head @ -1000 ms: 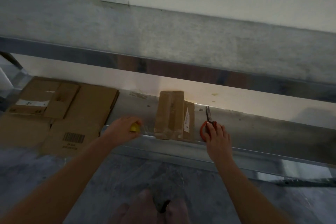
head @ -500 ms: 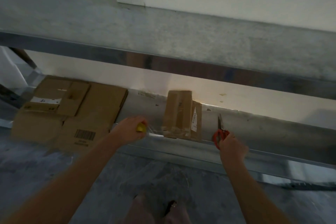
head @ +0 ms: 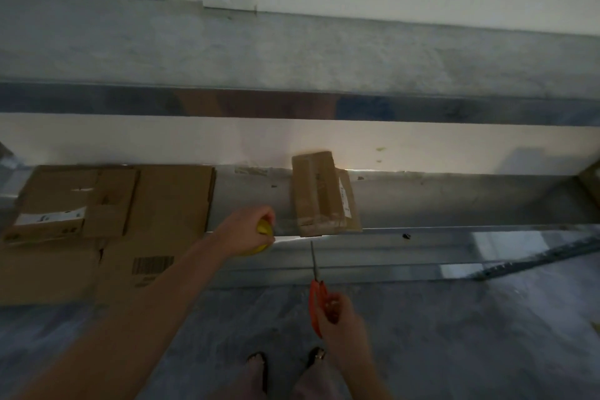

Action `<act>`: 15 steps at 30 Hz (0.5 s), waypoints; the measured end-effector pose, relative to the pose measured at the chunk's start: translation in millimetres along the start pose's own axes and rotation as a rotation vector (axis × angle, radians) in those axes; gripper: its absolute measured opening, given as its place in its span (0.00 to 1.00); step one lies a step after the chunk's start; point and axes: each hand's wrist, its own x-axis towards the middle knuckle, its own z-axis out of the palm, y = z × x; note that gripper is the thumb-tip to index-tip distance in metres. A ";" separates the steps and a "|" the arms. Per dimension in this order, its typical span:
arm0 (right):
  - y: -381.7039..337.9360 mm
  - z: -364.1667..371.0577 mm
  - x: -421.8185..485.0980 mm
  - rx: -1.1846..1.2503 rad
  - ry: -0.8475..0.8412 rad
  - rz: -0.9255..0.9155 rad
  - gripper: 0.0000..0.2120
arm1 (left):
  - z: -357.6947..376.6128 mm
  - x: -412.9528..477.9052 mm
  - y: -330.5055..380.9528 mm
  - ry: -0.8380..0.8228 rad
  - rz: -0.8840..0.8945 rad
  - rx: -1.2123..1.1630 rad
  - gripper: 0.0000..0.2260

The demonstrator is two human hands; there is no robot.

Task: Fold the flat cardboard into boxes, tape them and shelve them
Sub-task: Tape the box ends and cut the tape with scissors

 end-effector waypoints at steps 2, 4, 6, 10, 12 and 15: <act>0.5 16.6 1.1 0.145 -0.059 0.044 0.14 | 0.7 0.4 -2.6 -0.009 0.016 0.012 0.13; -2.0 25.6 2.6 0.211 -0.123 0.069 0.13 | 1.8 0.4 -5.1 -0.019 0.038 0.019 0.12; -6.5 28.9 2.3 0.215 -0.159 0.076 0.11 | 2.4 -0.6 -7.3 -0.022 0.053 0.026 0.12; -17.9 32.2 5.1 0.225 -0.193 0.103 0.07 | -0.5 -0.4 -9.3 -0.036 0.071 0.013 0.12; -24.0 32.9 7.6 0.251 -0.223 0.132 0.09 | -3.0 0.0 -8.9 -0.043 0.071 0.013 0.12; -31.0 31.5 9.5 0.288 -0.268 0.151 0.11 | -6.2 1.4 -8.0 -0.046 0.072 0.019 0.13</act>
